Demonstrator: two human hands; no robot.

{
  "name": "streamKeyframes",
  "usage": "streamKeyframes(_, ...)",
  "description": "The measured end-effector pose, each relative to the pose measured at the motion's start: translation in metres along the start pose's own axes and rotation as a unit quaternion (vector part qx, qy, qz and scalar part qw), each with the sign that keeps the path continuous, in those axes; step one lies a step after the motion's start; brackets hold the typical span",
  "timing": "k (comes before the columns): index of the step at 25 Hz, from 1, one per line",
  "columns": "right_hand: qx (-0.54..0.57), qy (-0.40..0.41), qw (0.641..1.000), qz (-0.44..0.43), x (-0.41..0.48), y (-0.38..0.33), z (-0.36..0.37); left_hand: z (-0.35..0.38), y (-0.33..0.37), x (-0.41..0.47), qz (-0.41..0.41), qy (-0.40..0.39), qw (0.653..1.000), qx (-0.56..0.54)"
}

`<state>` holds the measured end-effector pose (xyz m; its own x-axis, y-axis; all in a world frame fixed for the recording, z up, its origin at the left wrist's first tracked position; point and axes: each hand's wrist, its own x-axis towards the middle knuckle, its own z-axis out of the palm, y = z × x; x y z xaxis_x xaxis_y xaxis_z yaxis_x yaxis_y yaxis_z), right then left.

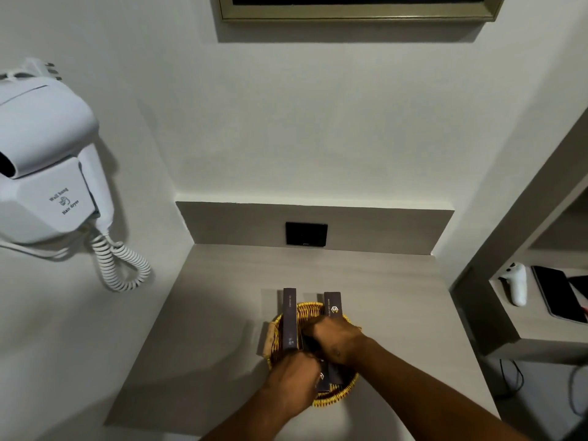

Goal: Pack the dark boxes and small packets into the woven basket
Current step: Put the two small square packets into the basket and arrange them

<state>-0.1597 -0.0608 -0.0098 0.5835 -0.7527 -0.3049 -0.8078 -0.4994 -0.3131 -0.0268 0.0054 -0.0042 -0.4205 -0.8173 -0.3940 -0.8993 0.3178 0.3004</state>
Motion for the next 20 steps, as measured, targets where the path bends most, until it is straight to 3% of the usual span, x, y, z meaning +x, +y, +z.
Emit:
streamKeyframes(6, -0.006, -0.046, 0.999, 0.016, 0.006, -0.001, 0.006, 0.005, 0.003, 0.004, -0.033, -0.043, 0.999, 0.003)
streamKeyframes(14, 0.005, -0.055, 0.998, 0.023, 0.004, -0.006, -0.004, -0.005, 0.003, 0.003, 0.008, -0.049, 0.998, 0.027)
streamKeyframes(16, 0.034, -0.003, 0.999, 0.019, -0.005, -0.005, -0.016, -0.015, -0.003, -0.001, 0.044, 0.012, 0.999, 0.021)
streamKeyframes(18, 0.090, 0.083, 0.991, 0.056, -0.019, 0.006, -0.028, -0.030, -0.021, -0.002, 0.073, 0.146, 0.986, -0.018)
streamKeyframes(20, 0.140, 0.144, 0.969, 0.147, -0.040, 0.026, -0.035, -0.043, -0.055, 0.000, 0.066, 0.288, 0.955, -0.031)
